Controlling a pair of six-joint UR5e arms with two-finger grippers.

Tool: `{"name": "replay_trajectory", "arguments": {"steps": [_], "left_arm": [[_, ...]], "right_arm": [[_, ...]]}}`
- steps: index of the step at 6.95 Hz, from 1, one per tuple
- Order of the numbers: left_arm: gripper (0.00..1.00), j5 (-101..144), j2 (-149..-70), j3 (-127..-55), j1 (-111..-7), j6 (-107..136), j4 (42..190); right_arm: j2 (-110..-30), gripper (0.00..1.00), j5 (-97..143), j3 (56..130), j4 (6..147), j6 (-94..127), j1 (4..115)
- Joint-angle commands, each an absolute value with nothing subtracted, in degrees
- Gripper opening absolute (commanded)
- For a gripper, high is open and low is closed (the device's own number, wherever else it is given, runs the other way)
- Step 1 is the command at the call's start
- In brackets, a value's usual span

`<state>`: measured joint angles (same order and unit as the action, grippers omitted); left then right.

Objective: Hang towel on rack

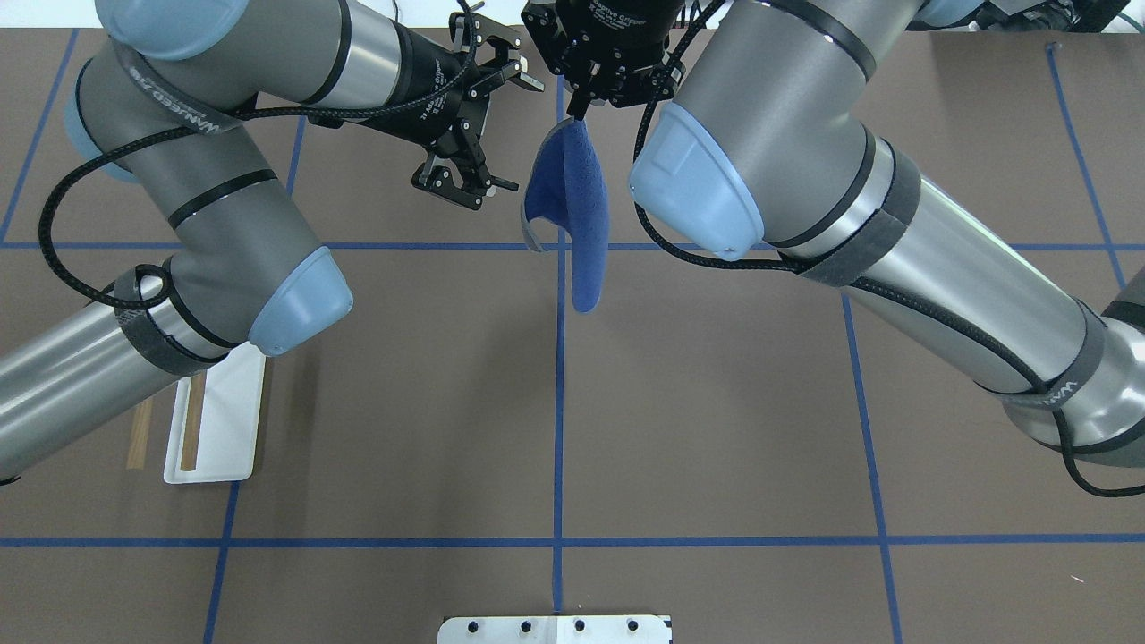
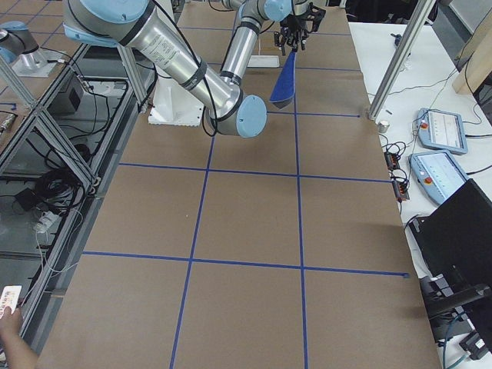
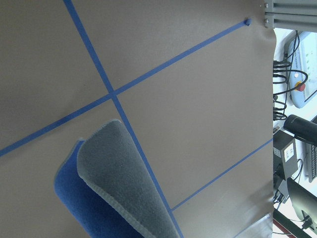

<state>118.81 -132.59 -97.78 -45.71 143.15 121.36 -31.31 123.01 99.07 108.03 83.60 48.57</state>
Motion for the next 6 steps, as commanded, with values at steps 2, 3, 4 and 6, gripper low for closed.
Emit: {"name": "replay_trajectory", "arguments": {"steps": [2, 3, 4, 6], "left_arm": [[0.98, 116.11, -132.37, -95.29, -45.35, 147.47, 128.20], [0.80, 116.19, -132.19, -95.10, -45.26, 147.48, 128.49], [0.52, 116.19, -132.19, -95.18, -45.26, 147.57, 128.50], [0.00, 116.28, -132.19, -95.27, -45.26, 147.57, 128.58]], "right_arm": [[-31.20, 0.00, 123.31, 100.46, 108.02, 84.73, 48.60], [-31.20, 0.00, 123.31, 100.63, 108.02, 84.73, 48.60], [-31.20, 0.00, 123.48, 101.24, 108.10, 84.73, 48.60], [-31.29, 0.00, 123.49, 101.25, 108.02, 84.73, 48.60]]}}
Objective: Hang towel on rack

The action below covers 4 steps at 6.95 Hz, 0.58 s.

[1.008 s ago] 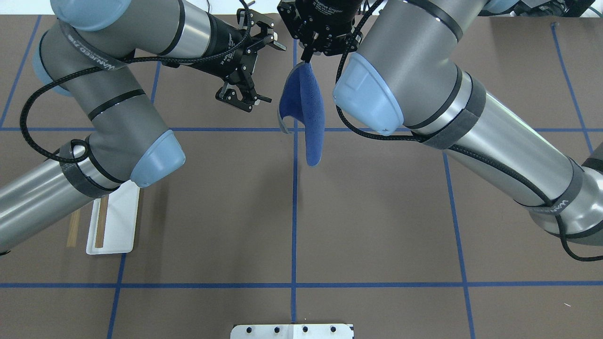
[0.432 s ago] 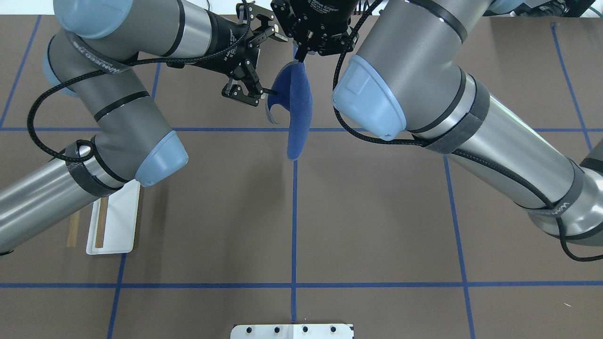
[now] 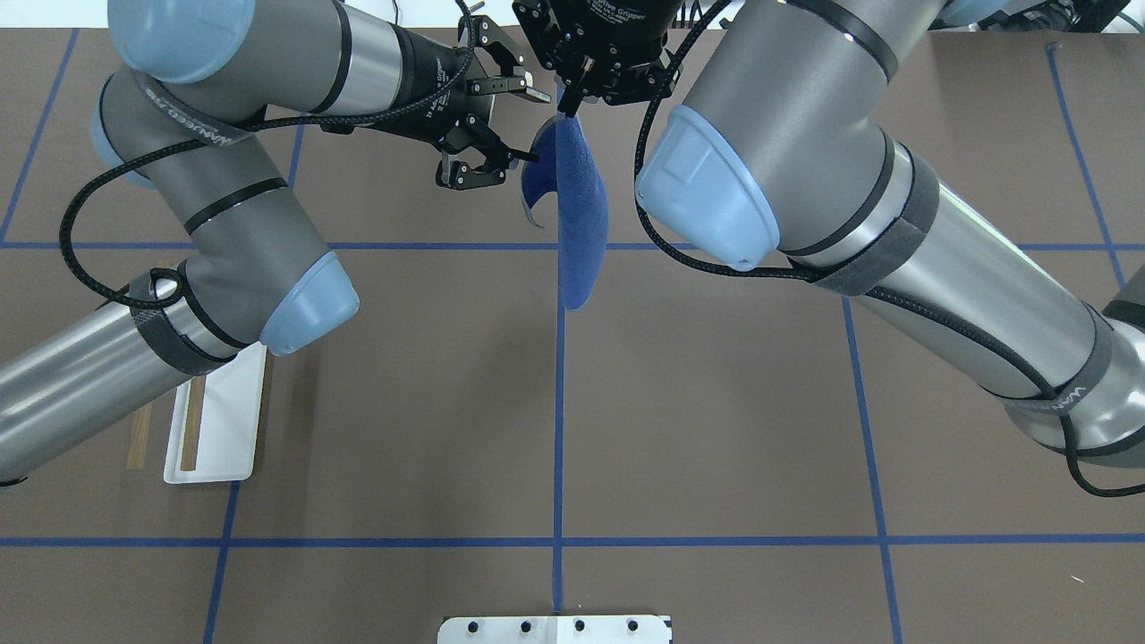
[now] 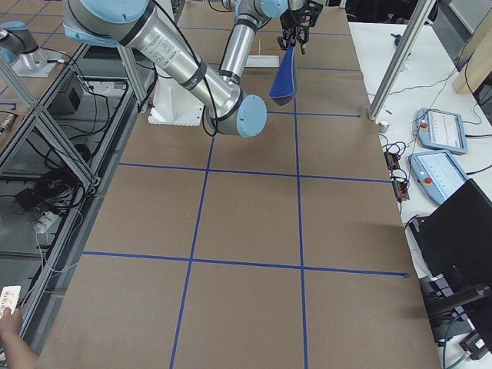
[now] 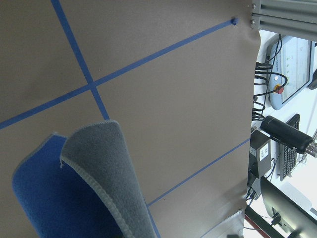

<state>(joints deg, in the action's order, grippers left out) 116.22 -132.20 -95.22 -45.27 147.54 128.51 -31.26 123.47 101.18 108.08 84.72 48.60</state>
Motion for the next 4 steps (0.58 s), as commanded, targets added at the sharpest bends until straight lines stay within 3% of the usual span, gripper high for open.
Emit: {"name": "replay_trajectory", "arguments": {"steps": [1, 3, 4], "left_arm": [[0.00, 116.37, -131.67, -95.45, -45.26, 147.39, 128.93], [0.00, 116.28, -130.96, -95.54, -45.26, 147.22, 131.57], [0.00, 116.37, -130.96, -95.54, -45.26, 146.69, 131.66]], "right_arm": [[-31.29, 0.00, 123.49, 101.25, 108.10, 84.73, 48.69], [-31.46, 0.00, 123.49, 101.25, 108.02, 84.73, 48.69], [-31.55, 0.22, 123.49, 101.42, 108.02, 84.47, 48.78]]}}
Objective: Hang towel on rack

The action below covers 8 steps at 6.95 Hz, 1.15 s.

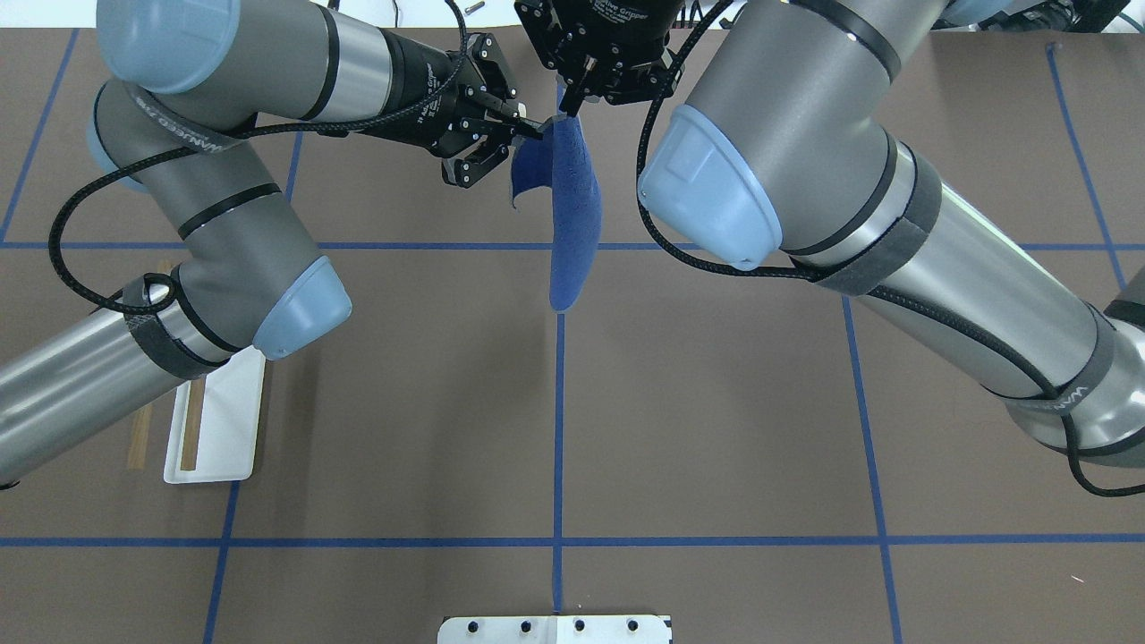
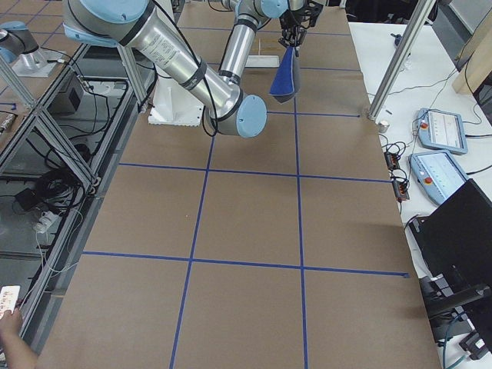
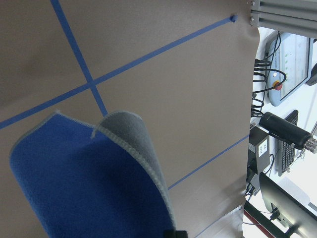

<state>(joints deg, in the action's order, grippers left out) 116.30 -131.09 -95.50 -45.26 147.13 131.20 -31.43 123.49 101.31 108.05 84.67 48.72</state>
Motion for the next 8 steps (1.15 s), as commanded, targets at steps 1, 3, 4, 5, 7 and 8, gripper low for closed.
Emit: {"name": "replay_trajectory", "arguments": {"steps": [1, 3, 4, 5, 7, 8], "left_arm": [[0.00, 116.45, -130.96, -95.54, -45.26, 144.78, 131.66], [0.00, 116.98, -130.78, -95.62, -45.26, 138.36, 131.49], [0.00, 117.07, -128.95, -96.50, -45.26, 133.55, 131.48], [0.00, 117.07, -125.19, -99.11, -45.18, 125.68, 131.40], [0.00, 117.51, -117.46, -105.61, -45.35, 117.09, 131.14], [0.00, 117.77, -111.59, -110.08, -45.61, 117.85, 131.22]], "right_arm": [[-31.99, 0.99, 123.23, 102.12, 108.02, 84.11, 48.78], [-34.35, 1.00, 123.14, 104.84, 108.02, 83.76, 48.87], [-36.37, 1.00, 123.13, 106.59, 108.02, 83.50, 49.22], [-39.00, 1.00, 123.13, 108.70, 108.02, 81.58, 49.74], [-43.92, 1.00, 123.13, 111.61, 108.02, 77.28, 50.97], [-45.08, 1.00, 123.05, 111.62, 107.93, 76.04, 51.06]]}}
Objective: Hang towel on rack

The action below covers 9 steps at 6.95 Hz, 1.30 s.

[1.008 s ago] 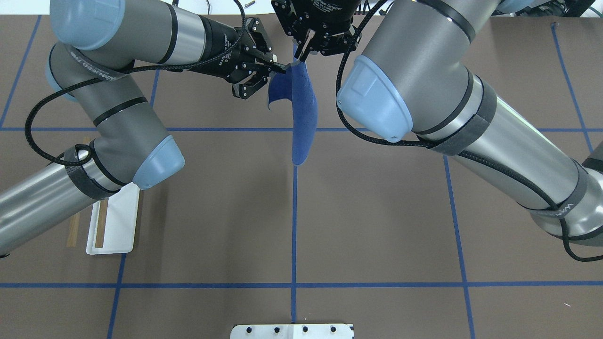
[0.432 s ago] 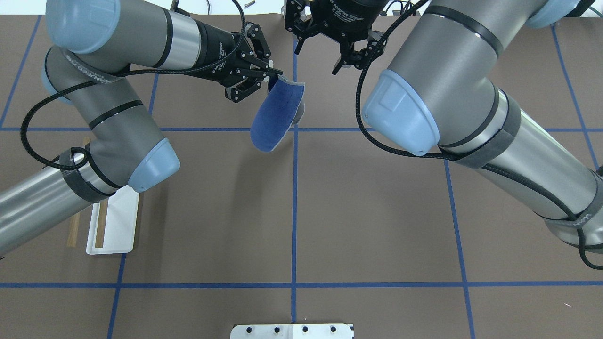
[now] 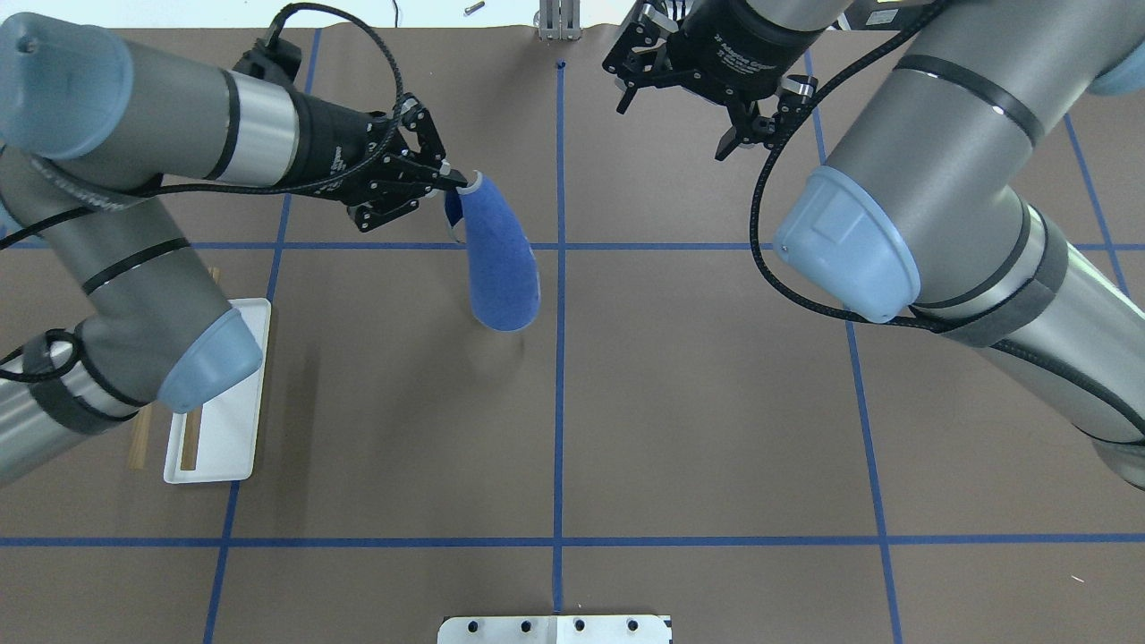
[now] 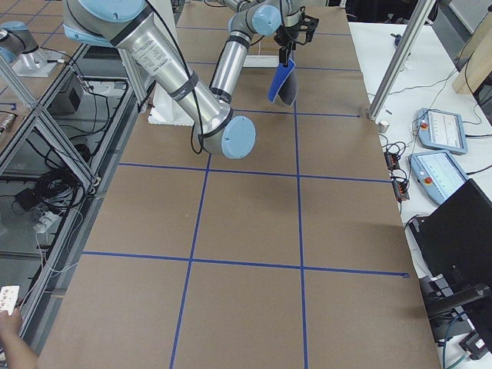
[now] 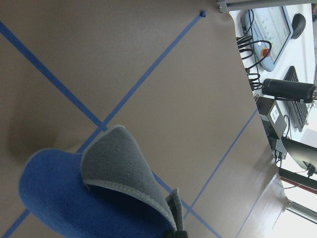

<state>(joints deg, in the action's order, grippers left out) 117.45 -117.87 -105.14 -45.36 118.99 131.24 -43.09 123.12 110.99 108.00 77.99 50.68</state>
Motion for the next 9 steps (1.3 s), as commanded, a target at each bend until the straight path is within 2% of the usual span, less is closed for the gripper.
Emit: {"name": "replay_trajectory", "arguments": {"steps": [1, 2, 4, 5, 6, 9], "left_arm": [[0.00, 117.86, -103.53, -115.43, -45.88, 117.95, 131.31], [0.00, 117.95, -97.44, -117.84, -47.71, 117.78, 131.48], [0.00, 118.04, -90.30, -118.73, -50.00, 117.25, 132.79], [0.00, 120.21, -85.74, -118.39, -51.40, 117.16, 138.28], [0.00, 123.45, -83.00, -116.13, -54.90, 117.07, 144.34], [0.00, 134.87, -82.01, -104.71, -67.02, 109.13, 152.40]], "right_arm": [[-45.17, 1.00, 123.05, 111.62, 107.93, 76.03, 51.24], [-45.35, 1.00, 123.05, 111.80, 107.93, 76.03, 51.59], [-47.80, 1.00, 123.66, 111.88, 107.93, 73.23, 53.77], [-49.47, 1.00, 123.66, 111.88, 108.02, 69.99, 55.18], [-50.79, 1.00, 123.40, 111.80, 107.93, 66.92, 55.63], [-51.50, 1.00, 123.49, 111.71, 107.93, 65.83, 57.39]]}}
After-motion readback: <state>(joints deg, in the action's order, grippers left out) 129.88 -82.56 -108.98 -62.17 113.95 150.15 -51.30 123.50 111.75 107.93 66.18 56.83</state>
